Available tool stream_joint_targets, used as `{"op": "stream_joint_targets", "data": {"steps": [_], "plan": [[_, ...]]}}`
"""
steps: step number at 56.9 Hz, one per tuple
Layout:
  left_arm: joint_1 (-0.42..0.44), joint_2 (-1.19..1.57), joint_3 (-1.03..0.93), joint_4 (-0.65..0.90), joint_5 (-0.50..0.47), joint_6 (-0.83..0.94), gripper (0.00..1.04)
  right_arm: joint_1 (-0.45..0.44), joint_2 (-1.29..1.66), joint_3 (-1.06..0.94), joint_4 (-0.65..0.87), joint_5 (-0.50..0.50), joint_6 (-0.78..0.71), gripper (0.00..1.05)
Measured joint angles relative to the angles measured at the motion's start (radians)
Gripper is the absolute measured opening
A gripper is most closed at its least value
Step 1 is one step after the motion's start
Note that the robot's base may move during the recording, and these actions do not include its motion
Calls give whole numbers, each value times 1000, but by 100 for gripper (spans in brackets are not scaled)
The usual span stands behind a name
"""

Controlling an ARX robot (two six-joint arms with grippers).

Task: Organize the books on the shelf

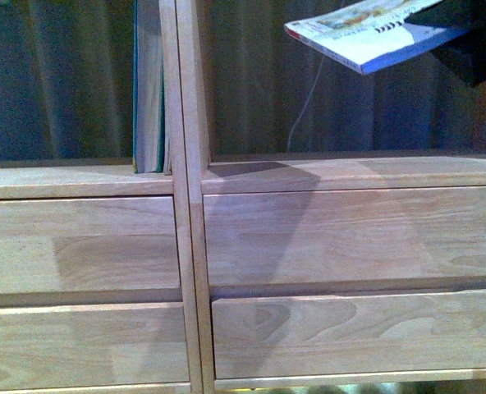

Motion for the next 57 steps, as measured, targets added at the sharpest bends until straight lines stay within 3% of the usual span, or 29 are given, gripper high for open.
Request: {"op": "stream_joint_targets", "data": {"steps": [9, 15, 18, 23, 34, 47, 57], "plan": [[-41, 178, 135, 288, 60, -313, 98, 29, -7, 0, 29, -81, -54, 7], [-89, 265, 195, 563, 60, -657, 98, 49, -5, -6, 89, -121, -82, 7], [-121, 275, 197, 617, 62, -765, 98, 59, -5, -19, 156, -128, -76, 7], [-159, 275, 197, 623, 63, -801, 98, 81, -5, -32, 266, -144, -16, 7], [-176, 275, 197, 623, 60, -808, 98, 143, -26, -64, 332, -233, 46, 7], [-181, 275, 197, 623, 39, -813, 98, 148, -59, -117, 512, -311, 193, 7], [-207, 281, 201, 624, 23, -830, 97, 154, -90, -148, 511, -364, 198, 7]]}}
